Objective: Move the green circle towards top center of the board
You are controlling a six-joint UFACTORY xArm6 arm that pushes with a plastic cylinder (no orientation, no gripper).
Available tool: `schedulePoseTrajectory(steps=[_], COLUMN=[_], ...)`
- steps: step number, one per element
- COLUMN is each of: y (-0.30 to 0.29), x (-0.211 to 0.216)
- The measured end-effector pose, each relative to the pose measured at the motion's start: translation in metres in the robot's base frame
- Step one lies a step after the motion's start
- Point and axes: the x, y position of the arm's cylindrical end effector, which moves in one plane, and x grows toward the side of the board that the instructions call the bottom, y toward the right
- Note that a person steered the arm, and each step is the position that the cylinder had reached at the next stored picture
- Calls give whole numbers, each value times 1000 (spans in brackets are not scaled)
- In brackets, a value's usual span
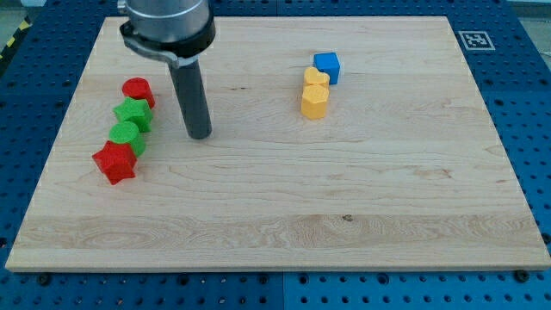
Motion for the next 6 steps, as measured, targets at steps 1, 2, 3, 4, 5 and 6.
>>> schedulePoseTrajectory(steps=[1,2,3,4,5,6], y=[0,0,-14,-44,-53,-53], x=[3,26,61,69,96,110])
